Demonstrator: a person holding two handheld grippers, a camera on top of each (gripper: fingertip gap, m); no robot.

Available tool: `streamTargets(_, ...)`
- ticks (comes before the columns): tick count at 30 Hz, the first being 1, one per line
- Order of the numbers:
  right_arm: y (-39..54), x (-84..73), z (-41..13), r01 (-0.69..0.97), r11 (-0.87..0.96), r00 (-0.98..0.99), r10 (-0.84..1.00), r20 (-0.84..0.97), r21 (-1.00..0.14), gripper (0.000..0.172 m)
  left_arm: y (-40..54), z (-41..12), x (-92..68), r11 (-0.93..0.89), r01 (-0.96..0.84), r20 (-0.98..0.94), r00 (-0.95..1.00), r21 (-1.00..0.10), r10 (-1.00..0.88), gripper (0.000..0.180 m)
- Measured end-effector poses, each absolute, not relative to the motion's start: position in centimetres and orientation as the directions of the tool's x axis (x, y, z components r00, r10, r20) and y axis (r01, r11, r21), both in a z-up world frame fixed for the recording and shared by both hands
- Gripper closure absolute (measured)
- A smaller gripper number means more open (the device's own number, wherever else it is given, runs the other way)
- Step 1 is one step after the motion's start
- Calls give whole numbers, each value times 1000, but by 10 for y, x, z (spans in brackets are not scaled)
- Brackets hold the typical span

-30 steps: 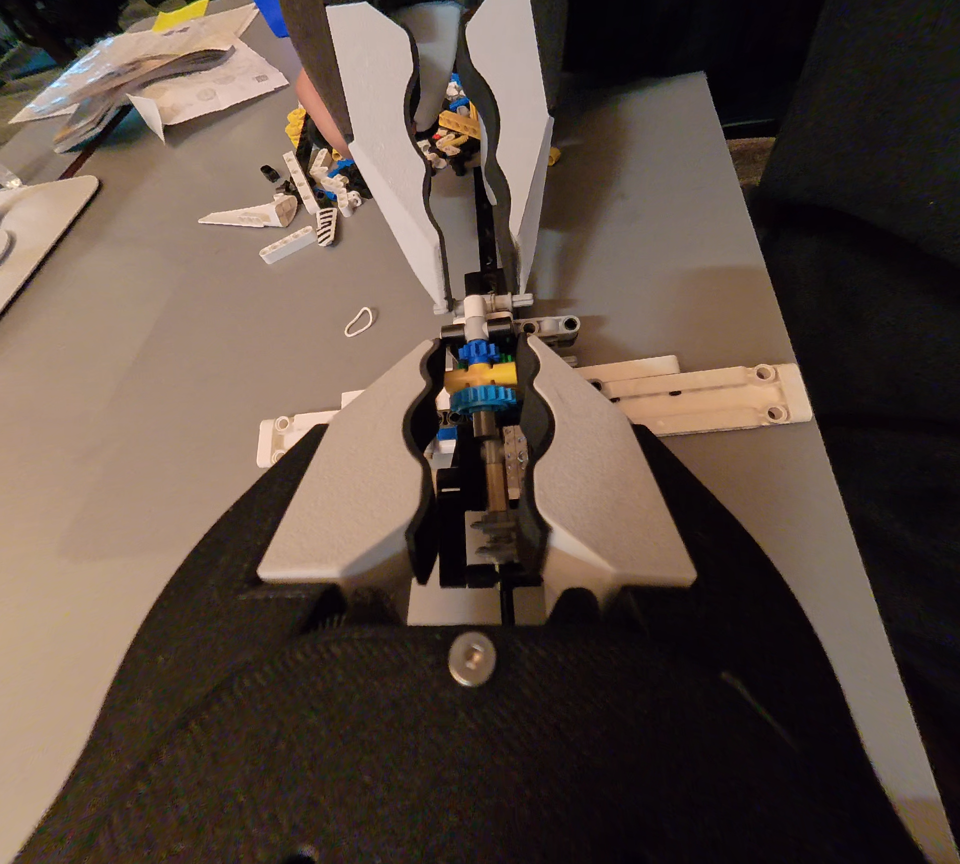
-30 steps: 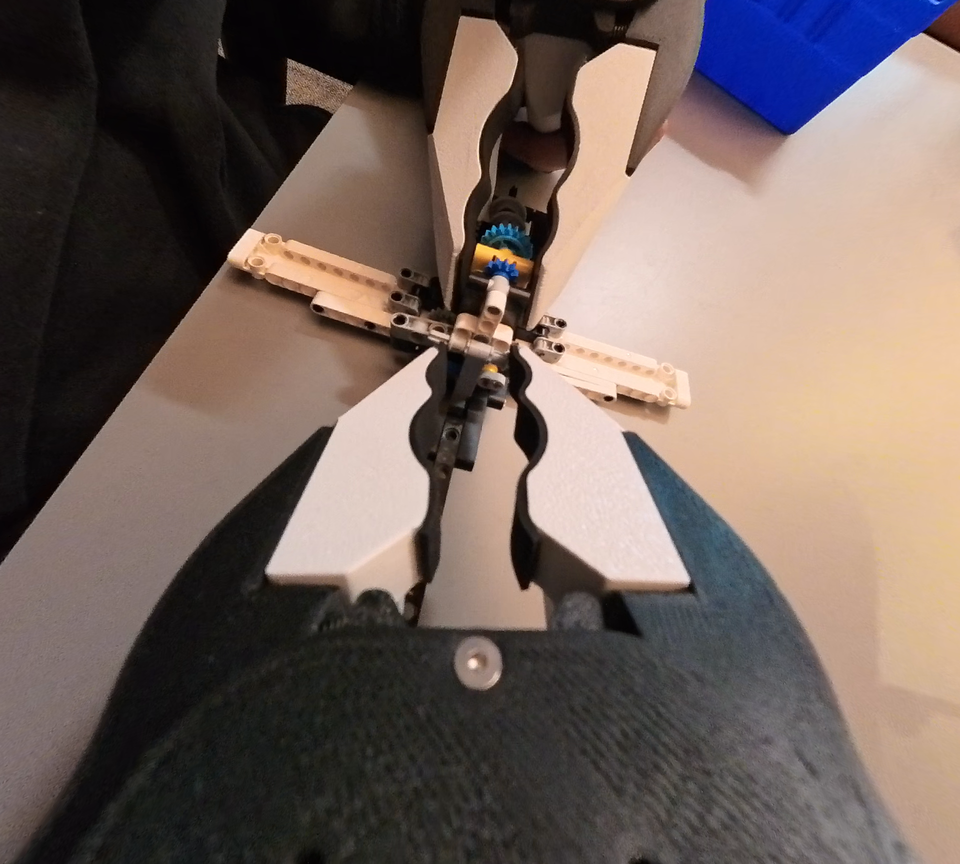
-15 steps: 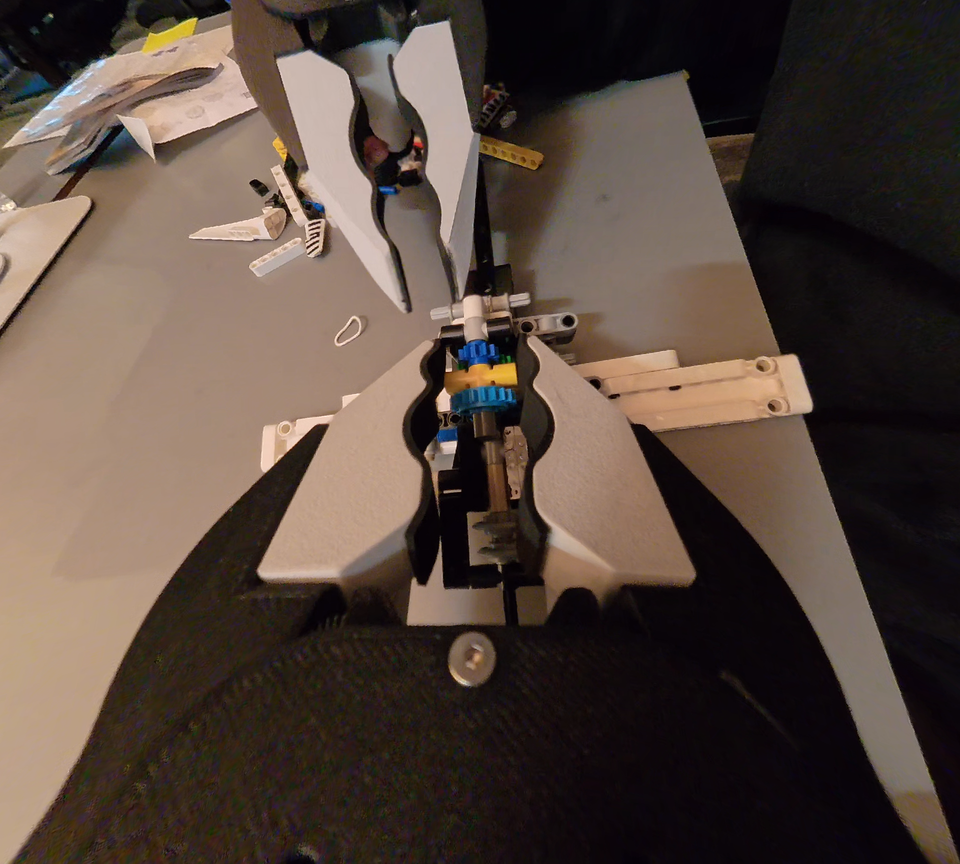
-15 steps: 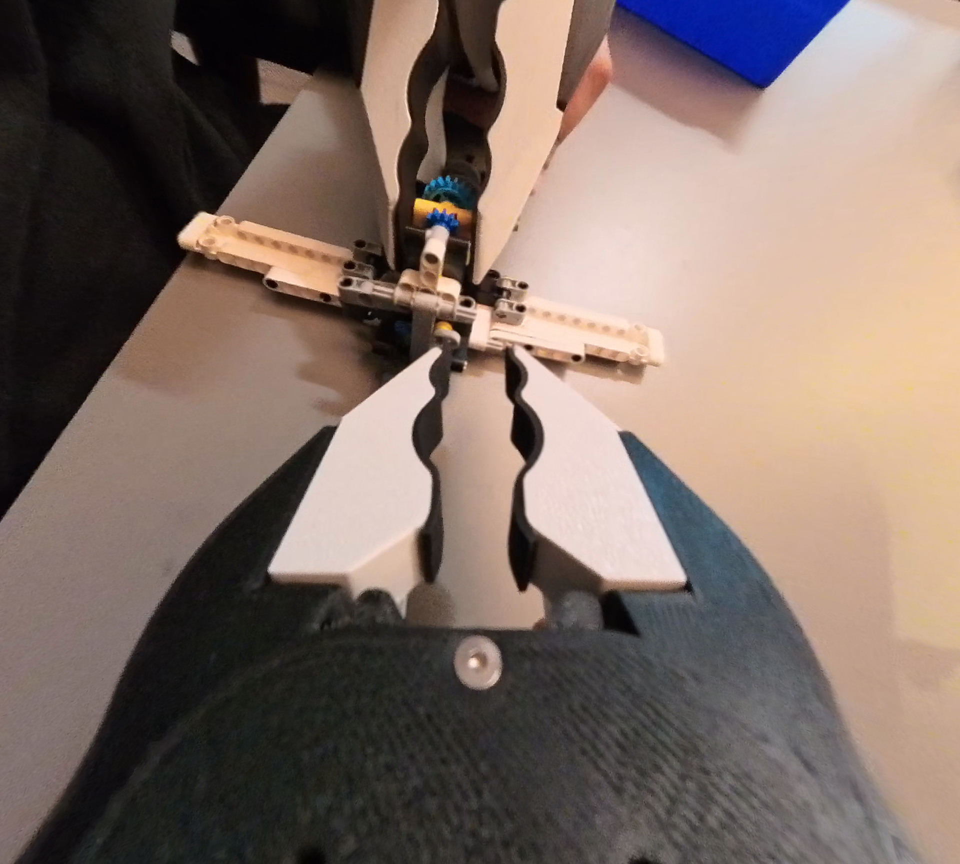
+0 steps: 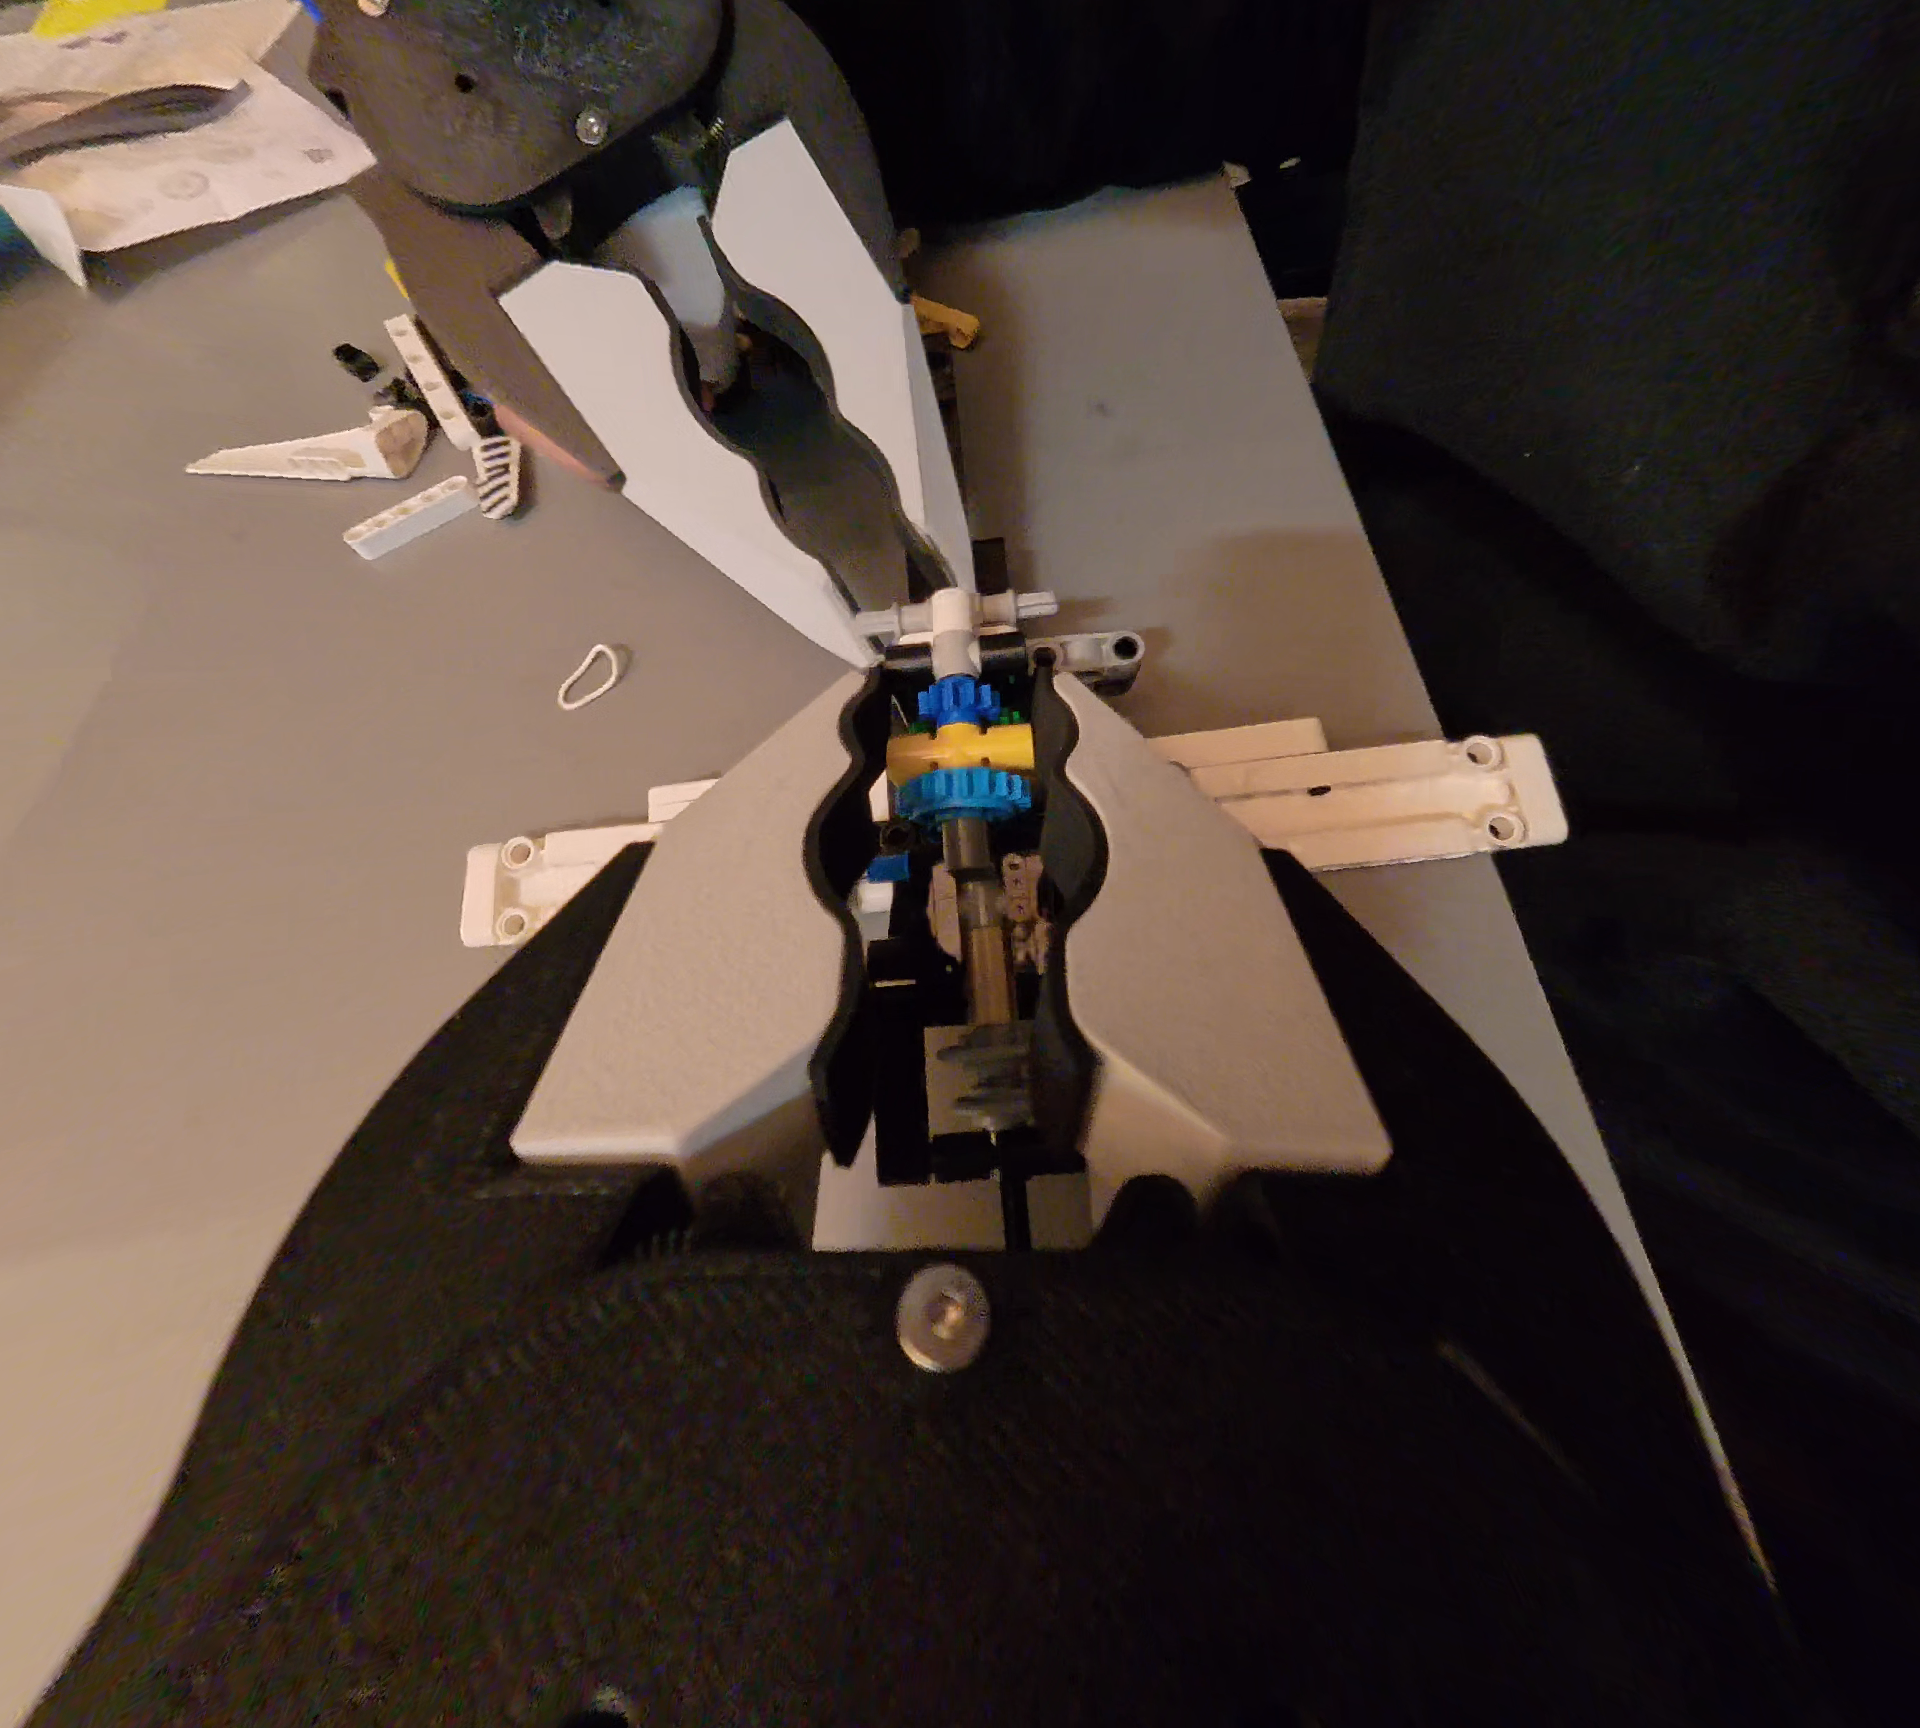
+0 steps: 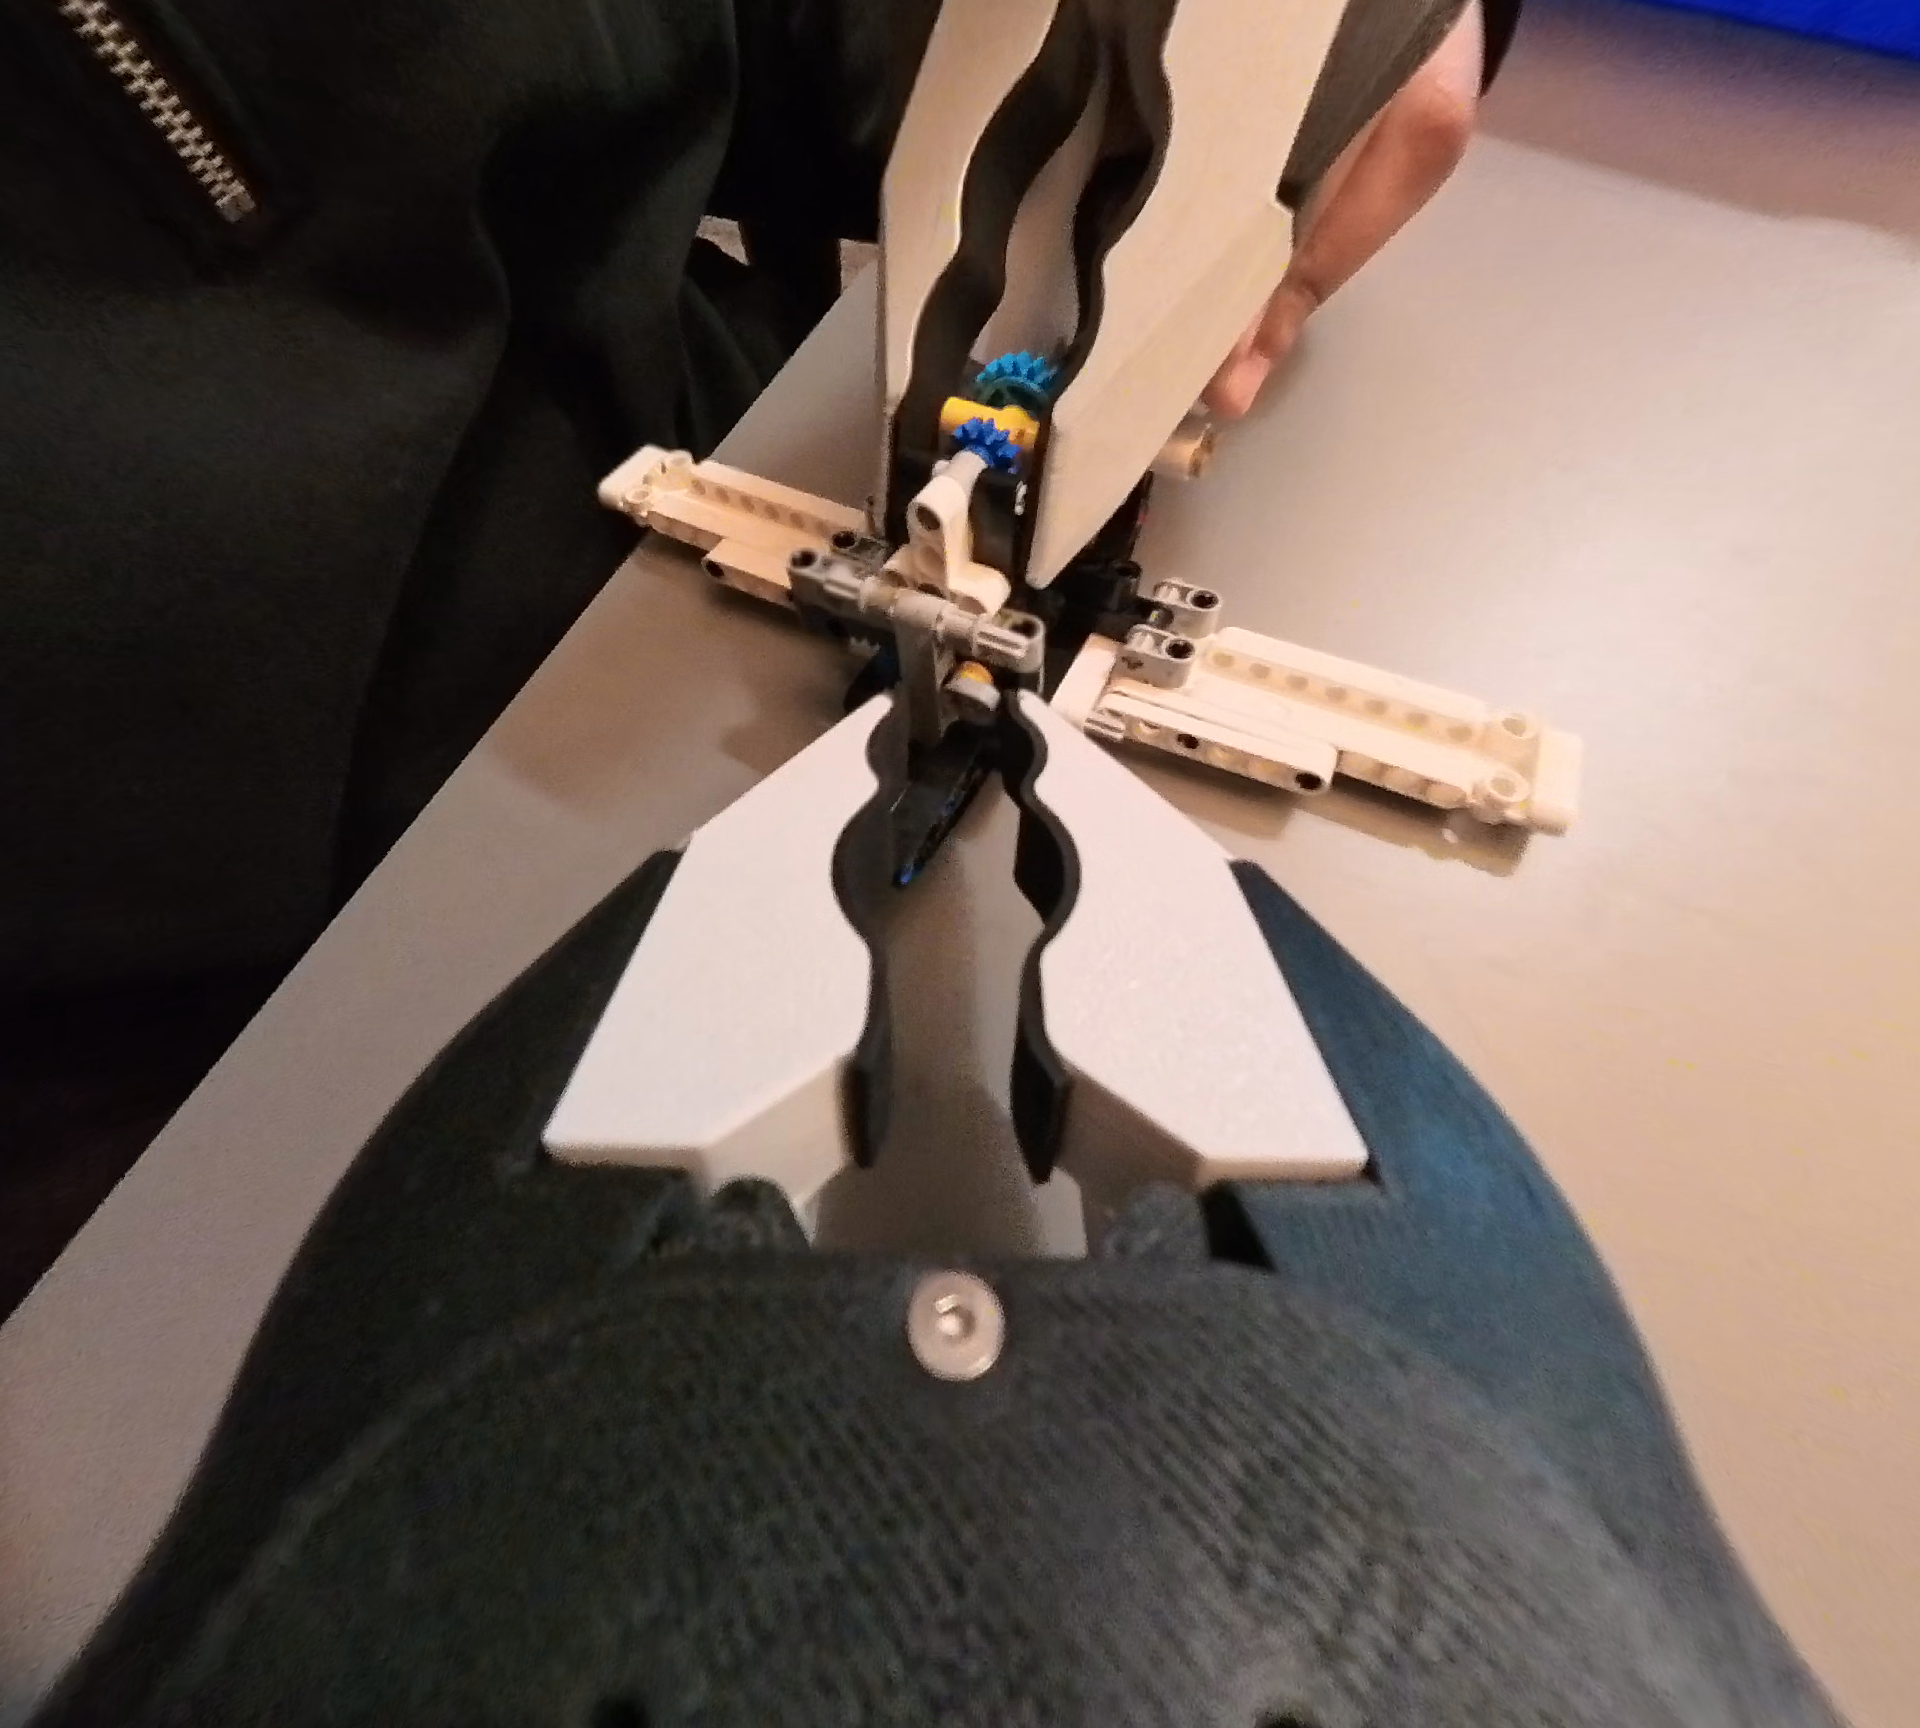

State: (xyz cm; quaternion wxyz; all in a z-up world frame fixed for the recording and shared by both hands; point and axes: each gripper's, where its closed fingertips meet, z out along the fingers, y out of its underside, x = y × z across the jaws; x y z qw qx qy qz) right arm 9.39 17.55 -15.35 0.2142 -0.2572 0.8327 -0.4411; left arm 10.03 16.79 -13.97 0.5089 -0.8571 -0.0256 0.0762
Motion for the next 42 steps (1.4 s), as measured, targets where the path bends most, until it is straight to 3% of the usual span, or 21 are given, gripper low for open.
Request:
streamTargets(6,182,90,-149,-257,441,-770,-632,-94,-860,172,168,-140,96,-480,-12,-87,987,-877,134,154)
streamTargets(8,191,101,-137,-205,428,-717,-678,-162,-880,172,162,-140,89,-484,-29,-122,979,-874,162,153)
streamTargets(11,184,78,-139,-263,434,-803,-594,-54,-862,172,159,-139,89,-476,1,-80,985,-880,151,154)
streamTargets(14,181,60,-127,-209,402,-853,-521,-35,-891,172,159,-140,90,-475,14,-62,988,-880,143,153)
streamTargets(19,180,72,-139,-179,449,-833,-543,-108,-876,156,157,-142,77,-536,-38,-110,988,-843,104,153)
streamTargets(20,180,74,-147,-191,481,-835,-538,-116,-855,154,154,-142,67,-566,-62,-158,980,-822,121,148)
streamTargets(22,178,68,-159,-213,536,-864,-494,-99,-817,159,144,-139,46,-609,-58,-209,961,-791,180,120)
streamTargets(23,177,67,-162,-222,546,-873,-481,-85,-808,163,138,-138,39,-634,-31,-212,954,-773,212,116)
streamTargets(28,172,88,-166,-230,567,-853,-509,-117,-791,159,95,-119,4,-697,16,-416,793,-717,446,140)
streamTargets(32,166,88,-159,-266,537,-864,-501,-50,-801,153,90,-101,14,-562,58,-341,742,-825,577,139)
streamTargets(36,154,44,-149,-178,528,-952,-307,9,-830,148,100,-106,5,-406,150,-174,732,-901,658,112)
streamTargets(39,151,13,-149,-88,543,-987,-159,1,-835,146,109,-121,-9,-374,258,-63,745,-891,664,86)
streamTargets(42,150,-2,-155,-91,557,-994,-94,47,-825,147,116,-123,-23,-383,283,-50,746,-879,664,74)
